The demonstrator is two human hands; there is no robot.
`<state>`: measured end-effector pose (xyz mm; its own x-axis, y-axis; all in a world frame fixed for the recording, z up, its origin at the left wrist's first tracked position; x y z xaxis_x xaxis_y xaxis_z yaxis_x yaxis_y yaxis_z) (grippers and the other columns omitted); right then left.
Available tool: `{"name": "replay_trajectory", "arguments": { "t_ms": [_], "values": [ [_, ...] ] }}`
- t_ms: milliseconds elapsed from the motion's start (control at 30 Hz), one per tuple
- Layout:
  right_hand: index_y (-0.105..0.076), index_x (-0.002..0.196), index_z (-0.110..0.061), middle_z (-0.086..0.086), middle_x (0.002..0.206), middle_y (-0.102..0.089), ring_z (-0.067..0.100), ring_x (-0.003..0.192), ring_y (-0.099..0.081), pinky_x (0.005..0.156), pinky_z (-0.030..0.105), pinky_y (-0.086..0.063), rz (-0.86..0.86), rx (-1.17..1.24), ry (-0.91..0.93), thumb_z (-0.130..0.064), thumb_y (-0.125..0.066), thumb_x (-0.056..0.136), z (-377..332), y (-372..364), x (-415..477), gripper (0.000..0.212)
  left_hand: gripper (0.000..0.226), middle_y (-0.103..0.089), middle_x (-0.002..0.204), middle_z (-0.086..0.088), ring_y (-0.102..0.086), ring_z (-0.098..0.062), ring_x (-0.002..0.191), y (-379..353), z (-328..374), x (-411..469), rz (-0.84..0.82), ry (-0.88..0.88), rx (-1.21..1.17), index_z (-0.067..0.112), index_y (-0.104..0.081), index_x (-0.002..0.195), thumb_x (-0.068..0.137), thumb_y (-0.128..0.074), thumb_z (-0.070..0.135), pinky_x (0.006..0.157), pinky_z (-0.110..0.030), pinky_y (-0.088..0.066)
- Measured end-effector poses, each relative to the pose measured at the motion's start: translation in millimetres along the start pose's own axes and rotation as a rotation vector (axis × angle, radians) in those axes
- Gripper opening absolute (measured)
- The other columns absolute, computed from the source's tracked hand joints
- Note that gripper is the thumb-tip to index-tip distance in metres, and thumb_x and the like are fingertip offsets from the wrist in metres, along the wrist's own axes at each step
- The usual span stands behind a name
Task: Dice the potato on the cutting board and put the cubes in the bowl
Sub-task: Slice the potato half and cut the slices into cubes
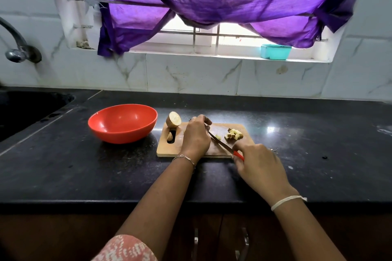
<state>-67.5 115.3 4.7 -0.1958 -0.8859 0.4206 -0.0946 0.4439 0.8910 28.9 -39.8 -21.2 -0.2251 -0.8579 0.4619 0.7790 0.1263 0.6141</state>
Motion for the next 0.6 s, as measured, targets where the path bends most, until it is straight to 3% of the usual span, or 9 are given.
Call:
{"name": "replay_trajectory", "arguments": {
  "t_ms": [300,600],
  "values": [
    [-0.062,0.116,-0.026,0.008,0.100,-0.067,0.028,0.093,-0.063,0.078,0.035,-0.050,0.031,-0.067,-0.075,-0.031,-0.054,0.093,25.7,-10.6,27.3,0.024,0.016,-0.063,0.112,-0.007,-0.057,-0.019,0.102,-1.7,-0.9,0.6,-0.028,0.007,-0.007,0.013,-0.061,0.108,0.094,-0.056,0.008,0.085,-0.023,-0.044],
    [-0.072,0.104,-0.020,0.008,0.099,-0.069,0.027,0.093,-0.062,0.074,0.027,-0.044,-0.053,0.237,-0.264,-0.030,-0.063,0.090,52.1,-22.0,47.0,0.020,0.016,-0.064,0.109,-0.006,-0.058,-0.017,0.100,-0.9,-0.6,-0.7,-0.027,0.023,-0.007,0.014,-0.061,0.108,0.093,-0.060,0.010,0.084,-0.023,-0.046]
  ]
}}
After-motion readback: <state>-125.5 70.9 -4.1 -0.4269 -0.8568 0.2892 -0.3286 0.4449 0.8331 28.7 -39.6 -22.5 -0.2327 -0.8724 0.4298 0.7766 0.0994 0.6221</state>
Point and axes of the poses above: each hand's wrist, its own x-axis towards the middle knuckle, its own y-axis out of the back of the hand, z = x × y, the point moved 5 cm from there along x, towards the middle knuckle
